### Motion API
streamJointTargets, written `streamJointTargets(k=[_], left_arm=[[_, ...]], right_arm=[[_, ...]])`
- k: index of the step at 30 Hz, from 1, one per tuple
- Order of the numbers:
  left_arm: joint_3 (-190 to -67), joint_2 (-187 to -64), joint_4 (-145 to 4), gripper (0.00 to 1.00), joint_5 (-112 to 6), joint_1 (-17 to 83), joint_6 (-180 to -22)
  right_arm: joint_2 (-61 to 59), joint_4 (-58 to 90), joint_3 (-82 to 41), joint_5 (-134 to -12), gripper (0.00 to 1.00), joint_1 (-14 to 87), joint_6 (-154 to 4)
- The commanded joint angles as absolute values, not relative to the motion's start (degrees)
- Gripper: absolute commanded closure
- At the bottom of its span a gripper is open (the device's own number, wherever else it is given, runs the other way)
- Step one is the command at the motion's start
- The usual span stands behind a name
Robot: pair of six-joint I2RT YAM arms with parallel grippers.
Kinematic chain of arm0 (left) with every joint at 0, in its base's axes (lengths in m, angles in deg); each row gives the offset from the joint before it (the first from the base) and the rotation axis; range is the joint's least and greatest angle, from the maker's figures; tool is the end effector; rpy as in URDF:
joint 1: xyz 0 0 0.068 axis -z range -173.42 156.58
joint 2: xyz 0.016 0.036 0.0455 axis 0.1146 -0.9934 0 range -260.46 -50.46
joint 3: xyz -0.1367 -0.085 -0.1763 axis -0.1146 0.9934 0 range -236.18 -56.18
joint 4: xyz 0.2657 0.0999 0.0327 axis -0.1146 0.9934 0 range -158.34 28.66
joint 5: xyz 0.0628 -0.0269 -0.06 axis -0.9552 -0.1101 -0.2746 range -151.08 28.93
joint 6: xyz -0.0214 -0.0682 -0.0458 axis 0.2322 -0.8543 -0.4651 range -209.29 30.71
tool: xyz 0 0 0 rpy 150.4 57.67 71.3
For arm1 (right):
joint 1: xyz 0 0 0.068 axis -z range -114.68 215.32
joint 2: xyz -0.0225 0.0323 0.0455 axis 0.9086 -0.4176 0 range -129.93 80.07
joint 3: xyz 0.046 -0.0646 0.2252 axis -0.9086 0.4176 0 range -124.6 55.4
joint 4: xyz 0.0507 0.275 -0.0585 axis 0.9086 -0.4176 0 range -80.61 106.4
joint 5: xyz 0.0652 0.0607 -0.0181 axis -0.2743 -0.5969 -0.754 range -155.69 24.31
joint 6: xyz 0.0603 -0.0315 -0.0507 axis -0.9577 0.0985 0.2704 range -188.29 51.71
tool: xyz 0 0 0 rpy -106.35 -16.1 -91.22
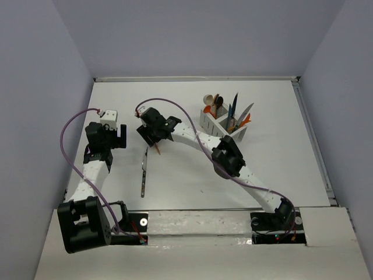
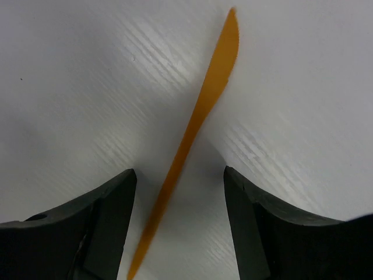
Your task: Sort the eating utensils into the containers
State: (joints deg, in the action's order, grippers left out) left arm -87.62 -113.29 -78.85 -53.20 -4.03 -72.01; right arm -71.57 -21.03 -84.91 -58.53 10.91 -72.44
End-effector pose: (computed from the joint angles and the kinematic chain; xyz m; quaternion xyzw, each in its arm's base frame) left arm 0.3126 0.0482 0.1744 0.0866 0.8179 0.0816 0.5629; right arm 0.3543 0.4792 0.1165 -0.3768 0.8550 0.1210 0.3352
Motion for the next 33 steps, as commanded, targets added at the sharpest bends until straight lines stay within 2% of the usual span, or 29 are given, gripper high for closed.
streamJointTargets(k=[1,3,6,10,11,13,14,16,18,22,25,29,30,31,33], left_arm=[[-88.61,-112.78,-81.26,0.02,-52.9,-4.32,-72.24],[-88.53,-112.69,-81.26,0.02,-52.9,-4.32,-72.33],[-88.26,-112.16,-81.44,0.02,-52.81,-4.32,-72.33],[-88.08,-111.55,-81.53,0.02,-52.55,-4.32,-72.24],[-88.08,-111.55,-81.53,0.01,-52.55,-4.32,-72.24],[-88.09,-111.72,-81.53,0.01,-52.55,-4.32,-72.15],[-88.08,-111.72,-81.53,0.01,-52.46,-4.32,-72.15],[-88.08,-111.55,-81.53,0.01,-52.64,-4.32,-72.24],[-87.91,-111.37,-81.61,0.01,-52.64,-4.32,-72.24],[-87.65,-110.67,-81.7,0.01,-52.29,-4.32,-72.06],[-87.73,-110.84,-81.79,0.01,-52.11,-4.23,-71.98],[-87.65,-110.93,-81.88,0.01,-52.55,-4.23,-72.15],[-87.56,-110.84,-81.97,0.01,-52.64,-4.32,-72.15],[-87.56,-110.67,-81.97,0.01,-52.64,-4.32,-72.06],[-87.38,-110.23,-82.14,0.01,-52.81,-4.32,-72.06]], right_arm=[[-74.0,-19.21,-89.09,-60.25,0.34,10.22,-69.7],[-75.06,-19.2,-89.53,-57.98,0.36,10.21,-69.52],[-74.97,-19.38,-87.43,-52.89,0.45,10.21,-70.22],[-71.55,-20.69,-79.89,-50.66,0.62,10.21,-72.95],[-70.67,-21.22,-78.04,-50.66,0.7,10.21,-73.3],[-68.66,-22.79,-73.38,-50.58,0.81,10.21,-74.79],[-67.86,-24.98,-70.32,-50.49,0.91,10.21,-75.58],[-64.28,-27.19,-65.22,-50.22,0.97,10.21,-78.48],[-60.4,-27.81,-58.11,-50.83,0.99,9.69,-81.02],[-48.28,-28.51,-34.85,-54.26,1.0,7.41,-84.99],[-40.18,-28.87,-23.93,-57.69,1.0,6.61,-85.78],[-37.7,-29.04,-18.62,-57.97,1.0,6.61,-86.57],[-38.49,-29.31,-18.61,-57.61,0.97,6.61,-86.49],[-39.45,-30.35,-19.13,-57.52,0.89,6.61,-85.79],[-42.61,-31.59,-21.66,-57.87,0.82,6.61,-84.82]])
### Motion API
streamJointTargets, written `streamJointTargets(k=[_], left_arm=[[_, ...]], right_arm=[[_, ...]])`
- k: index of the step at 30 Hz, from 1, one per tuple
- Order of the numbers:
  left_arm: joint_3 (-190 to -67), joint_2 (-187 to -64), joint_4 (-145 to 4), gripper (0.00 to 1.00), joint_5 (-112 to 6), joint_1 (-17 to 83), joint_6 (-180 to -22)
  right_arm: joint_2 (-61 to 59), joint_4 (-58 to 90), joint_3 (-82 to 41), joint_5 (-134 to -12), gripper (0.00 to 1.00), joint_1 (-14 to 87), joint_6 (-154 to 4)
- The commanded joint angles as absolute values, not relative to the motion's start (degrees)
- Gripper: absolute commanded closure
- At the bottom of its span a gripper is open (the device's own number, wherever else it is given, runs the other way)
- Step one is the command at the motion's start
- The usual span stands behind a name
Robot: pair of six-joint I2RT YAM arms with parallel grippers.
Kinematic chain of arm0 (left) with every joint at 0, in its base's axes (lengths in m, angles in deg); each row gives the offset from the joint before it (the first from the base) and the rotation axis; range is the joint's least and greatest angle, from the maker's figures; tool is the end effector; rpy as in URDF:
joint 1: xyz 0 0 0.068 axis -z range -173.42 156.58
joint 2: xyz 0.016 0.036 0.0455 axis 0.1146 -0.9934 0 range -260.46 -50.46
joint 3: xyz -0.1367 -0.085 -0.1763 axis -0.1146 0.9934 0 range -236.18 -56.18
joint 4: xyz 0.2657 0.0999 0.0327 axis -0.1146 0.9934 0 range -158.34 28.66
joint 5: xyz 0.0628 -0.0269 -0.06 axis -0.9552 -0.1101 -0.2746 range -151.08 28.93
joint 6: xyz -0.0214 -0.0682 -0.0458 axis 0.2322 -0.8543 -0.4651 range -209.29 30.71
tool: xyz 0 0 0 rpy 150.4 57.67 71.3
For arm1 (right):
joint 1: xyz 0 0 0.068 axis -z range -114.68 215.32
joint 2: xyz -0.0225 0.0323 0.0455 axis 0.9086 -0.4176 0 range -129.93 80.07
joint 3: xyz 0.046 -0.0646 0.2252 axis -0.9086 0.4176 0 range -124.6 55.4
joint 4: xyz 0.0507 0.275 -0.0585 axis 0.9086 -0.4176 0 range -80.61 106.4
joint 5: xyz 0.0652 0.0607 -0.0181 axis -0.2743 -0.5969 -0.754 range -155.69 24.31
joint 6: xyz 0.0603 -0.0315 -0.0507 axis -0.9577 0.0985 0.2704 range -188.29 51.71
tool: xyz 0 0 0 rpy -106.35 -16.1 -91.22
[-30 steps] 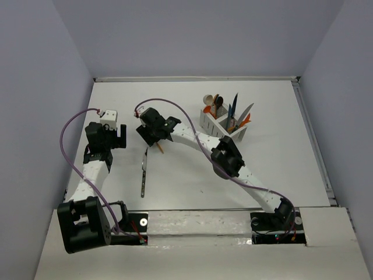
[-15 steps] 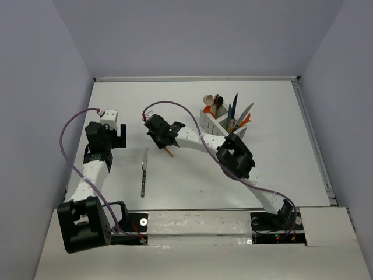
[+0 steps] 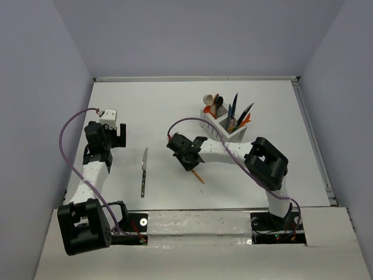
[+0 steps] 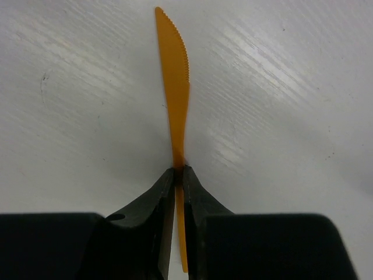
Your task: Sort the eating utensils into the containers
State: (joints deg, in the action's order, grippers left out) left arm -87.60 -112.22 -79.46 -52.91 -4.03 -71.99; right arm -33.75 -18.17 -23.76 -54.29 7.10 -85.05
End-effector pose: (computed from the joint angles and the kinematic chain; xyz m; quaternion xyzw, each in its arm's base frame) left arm 0.3120 0.0477 0.1813 0.0886 0.8094 0.0830 0.5746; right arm 0.2343 0.3503 0.0805 -0.3297 0.9217 0.0317 0.2018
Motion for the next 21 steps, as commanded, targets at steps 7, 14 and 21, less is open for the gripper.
streamJointTargets(k=[7,14,21], left_arm=[[-86.77,-109.09,-82.41,0.01,-53.17,-4.32,-71.8],[-86.94,-109.52,-82.49,0.01,-53.16,-4.32,-71.71],[-86.77,-109.17,-82.58,0.01,-53.16,-4.23,-71.71]], right_arm=[[-45.53,-33.09,-23.44,-59.71,0.79,6.61,-82.62],[-45.7,-31.6,-21.86,-60.25,1.0,6.61,-82.61],[-34.21,-15.8,-22.21,-47.78,1.0,6.61,-85.08]])
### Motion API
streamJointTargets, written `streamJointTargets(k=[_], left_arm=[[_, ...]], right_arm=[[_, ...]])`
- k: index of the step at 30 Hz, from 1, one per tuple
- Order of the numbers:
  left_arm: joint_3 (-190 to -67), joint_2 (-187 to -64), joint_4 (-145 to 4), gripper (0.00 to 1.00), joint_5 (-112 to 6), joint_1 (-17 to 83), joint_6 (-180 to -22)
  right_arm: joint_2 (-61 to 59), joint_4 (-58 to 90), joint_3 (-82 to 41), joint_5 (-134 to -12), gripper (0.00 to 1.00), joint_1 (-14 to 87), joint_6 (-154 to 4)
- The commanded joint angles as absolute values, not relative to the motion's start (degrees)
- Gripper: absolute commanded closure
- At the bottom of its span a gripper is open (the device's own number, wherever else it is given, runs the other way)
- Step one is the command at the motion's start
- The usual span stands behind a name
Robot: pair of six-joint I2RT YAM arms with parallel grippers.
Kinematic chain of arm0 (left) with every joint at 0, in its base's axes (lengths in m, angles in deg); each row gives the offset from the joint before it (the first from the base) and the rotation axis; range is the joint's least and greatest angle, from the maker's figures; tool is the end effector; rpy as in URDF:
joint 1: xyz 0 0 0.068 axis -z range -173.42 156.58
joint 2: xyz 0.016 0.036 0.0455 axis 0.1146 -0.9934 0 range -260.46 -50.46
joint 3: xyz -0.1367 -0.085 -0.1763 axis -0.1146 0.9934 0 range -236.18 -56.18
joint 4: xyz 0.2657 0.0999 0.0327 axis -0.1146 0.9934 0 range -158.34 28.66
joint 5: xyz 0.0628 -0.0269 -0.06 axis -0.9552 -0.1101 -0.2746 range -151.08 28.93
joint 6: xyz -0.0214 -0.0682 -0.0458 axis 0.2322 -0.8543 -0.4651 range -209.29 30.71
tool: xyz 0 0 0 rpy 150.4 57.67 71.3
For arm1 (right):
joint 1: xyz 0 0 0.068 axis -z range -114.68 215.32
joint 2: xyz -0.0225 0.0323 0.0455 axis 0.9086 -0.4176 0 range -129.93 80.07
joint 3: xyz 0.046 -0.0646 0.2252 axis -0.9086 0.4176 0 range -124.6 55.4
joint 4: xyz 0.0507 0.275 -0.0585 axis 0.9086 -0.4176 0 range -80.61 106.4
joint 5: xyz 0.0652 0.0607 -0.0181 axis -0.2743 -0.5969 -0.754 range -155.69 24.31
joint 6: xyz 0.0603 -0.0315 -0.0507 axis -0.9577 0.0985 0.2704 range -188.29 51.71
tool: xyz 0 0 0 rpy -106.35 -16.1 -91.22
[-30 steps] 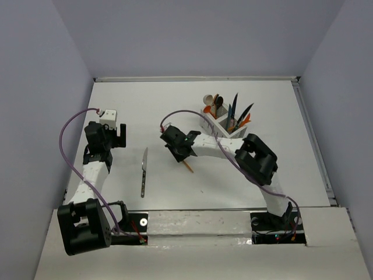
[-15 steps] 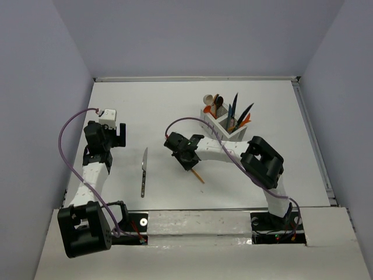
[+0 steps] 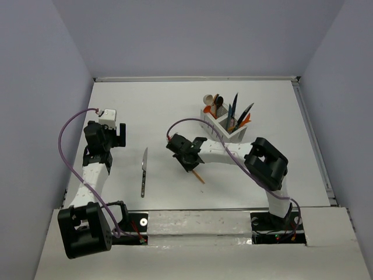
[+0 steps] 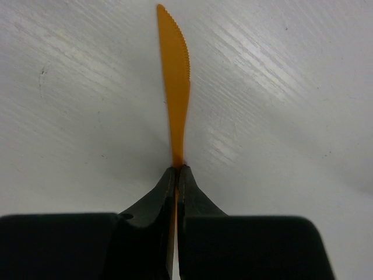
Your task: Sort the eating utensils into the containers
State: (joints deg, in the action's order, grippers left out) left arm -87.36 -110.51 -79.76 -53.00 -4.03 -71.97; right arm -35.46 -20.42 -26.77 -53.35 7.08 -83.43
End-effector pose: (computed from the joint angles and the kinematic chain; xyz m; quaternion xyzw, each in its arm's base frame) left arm 0.3096 0.0473 0.1891 0.0886 0.8004 0.0874 0.5865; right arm 0.2384 0.3550 0.0829 -0.3425 0.9177 0.0174 0.2005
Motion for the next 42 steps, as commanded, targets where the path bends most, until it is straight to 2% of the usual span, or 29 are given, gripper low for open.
streamJointTargets(k=[1,6,9,14,19,28,42], left_arm=[[-86.77,-109.17,-82.58,0.01,-53.16,-4.23,-71.8],[-86.42,-108.56,-82.76,0.01,-53.25,-4.32,-71.8],[-86.41,-108.38,-82.76,0.01,-52.99,-4.32,-71.71],[-86.41,-108.29,-82.67,0.01,-52.9,-4.32,-71.71],[-86.24,-108.12,-82.84,0.01,-52.9,-4.32,-71.54],[-86.15,-108.03,-83.02,0.01,-53.08,-4.32,-71.62],[-86.15,-107.94,-82.93,0.01,-52.81,-4.23,-71.54]], right_arm=[[-30.8,-12.21,-22.82,-45.5,1.0,6.61,-85.69],[-21.73,-0.94,-23.88,-40.3,1.0,6.61,-88.15],[-14.87,8.99,-20.2,-35.3,1.0,6.61,-89.73],[-1.44,27.18,-7.99,-23.96,1.0,13.53,-95.71],[4.91,38.77,1.42,-11.15,1.0,21.01,-97.48],[1.85,41.97,6.43,-4.35,1.0,25.42,-95.01],[-3.87,48.65,9.34,-4.87,1.0,27.7,-90.18]])
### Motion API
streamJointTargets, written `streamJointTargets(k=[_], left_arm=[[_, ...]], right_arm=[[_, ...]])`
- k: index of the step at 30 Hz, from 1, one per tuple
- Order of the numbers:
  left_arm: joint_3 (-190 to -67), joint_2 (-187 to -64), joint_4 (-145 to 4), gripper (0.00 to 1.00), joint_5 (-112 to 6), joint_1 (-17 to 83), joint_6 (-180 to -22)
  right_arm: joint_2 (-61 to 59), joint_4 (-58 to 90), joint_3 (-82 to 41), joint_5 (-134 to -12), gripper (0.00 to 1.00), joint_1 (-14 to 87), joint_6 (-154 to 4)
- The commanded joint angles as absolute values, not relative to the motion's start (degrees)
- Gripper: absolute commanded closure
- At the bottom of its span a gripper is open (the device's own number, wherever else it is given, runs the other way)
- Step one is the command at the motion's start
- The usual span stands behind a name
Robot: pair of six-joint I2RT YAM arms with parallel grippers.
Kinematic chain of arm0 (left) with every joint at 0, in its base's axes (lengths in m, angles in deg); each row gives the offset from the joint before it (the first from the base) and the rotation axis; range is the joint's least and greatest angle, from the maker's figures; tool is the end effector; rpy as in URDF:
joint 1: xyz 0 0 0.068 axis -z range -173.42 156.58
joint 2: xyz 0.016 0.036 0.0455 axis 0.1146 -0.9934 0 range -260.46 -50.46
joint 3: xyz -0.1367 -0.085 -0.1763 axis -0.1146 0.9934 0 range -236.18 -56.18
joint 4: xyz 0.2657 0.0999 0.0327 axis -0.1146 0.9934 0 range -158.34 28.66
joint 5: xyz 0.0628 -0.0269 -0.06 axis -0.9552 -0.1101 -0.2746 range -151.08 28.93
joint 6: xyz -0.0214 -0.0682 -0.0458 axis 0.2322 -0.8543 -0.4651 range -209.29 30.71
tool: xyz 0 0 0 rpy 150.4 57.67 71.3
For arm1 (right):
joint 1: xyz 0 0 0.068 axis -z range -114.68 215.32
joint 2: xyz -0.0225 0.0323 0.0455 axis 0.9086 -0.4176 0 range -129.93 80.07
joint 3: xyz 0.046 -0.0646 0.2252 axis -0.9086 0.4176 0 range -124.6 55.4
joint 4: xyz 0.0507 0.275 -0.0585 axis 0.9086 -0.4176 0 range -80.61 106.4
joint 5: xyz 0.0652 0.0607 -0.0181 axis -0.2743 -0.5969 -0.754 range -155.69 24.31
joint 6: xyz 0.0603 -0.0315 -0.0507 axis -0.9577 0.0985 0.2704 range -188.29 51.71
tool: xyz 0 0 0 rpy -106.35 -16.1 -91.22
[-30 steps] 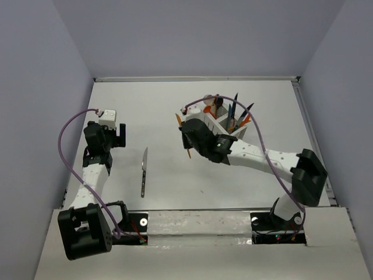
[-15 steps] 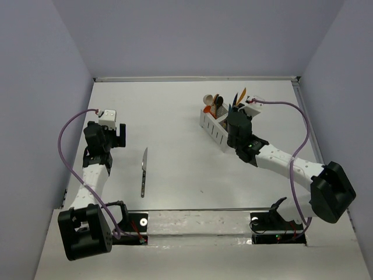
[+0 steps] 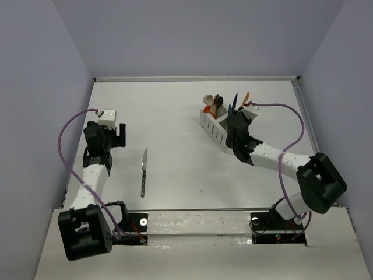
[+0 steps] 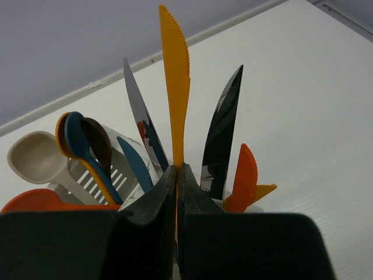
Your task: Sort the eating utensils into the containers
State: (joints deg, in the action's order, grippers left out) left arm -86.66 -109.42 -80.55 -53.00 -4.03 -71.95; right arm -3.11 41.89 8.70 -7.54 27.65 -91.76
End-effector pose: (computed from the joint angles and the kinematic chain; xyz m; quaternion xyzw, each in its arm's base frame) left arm 0.3073 0.0469 0.1916 0.0890 0.7942 0.0899 0.5944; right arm 0.3216 0.1683 0.2062 0.2234 0.7073 -0.0400 0.6695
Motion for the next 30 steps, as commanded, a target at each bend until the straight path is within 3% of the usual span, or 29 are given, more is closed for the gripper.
streamJointTargets(k=[1,7,10,11,14,16,24,30], left_arm=[[-86.15,-107.86,-82.93,0.01,-52.81,-4.23,-71.54],[-86.15,-108.03,-82.93,0.01,-52.73,-4.32,-71.54],[-86.15,-107.94,-82.93,0.01,-52.64,-4.32,-71.54],[-86.15,-107.94,-82.93,0.01,-52.46,-4.32,-71.36],[-87.55,-107.68,-79.26,0.06,-50.37,-4.15,-69.44],[-91.57,-108.29,-69.09,0.11,-45.88,-2.75,-65.06],[-101.88,-110.84,-33.14,0.07,-50.79,15.17,-52.65],[-103.21,-118.65,-27.47,0.07,-51.49,20.19,-53.96]], right_arm=[[-4.22,49.52,9.43,-5.31,1.0,27.7,-89.48],[-5.28,49.27,10.22,-9.0,1.0,27.7,-87.89],[-3.79,47.86,10.66,-10.84,0.77,27.7,-85.62],[-3.17,47.42,10.57,-10.94,0.64,27.09,-85.09],[-0.01,44.98,10.05,-12.6,0.47,26.47,-84.03],[2.36,41.99,9.43,-14.01,0.41,25.86,-83.94],[6.68,33.89,7.32,-15.15,0.37,24.19,-85.08],[8.17,30.64,7.85,-15.33,0.37,23.13,-86.31]])
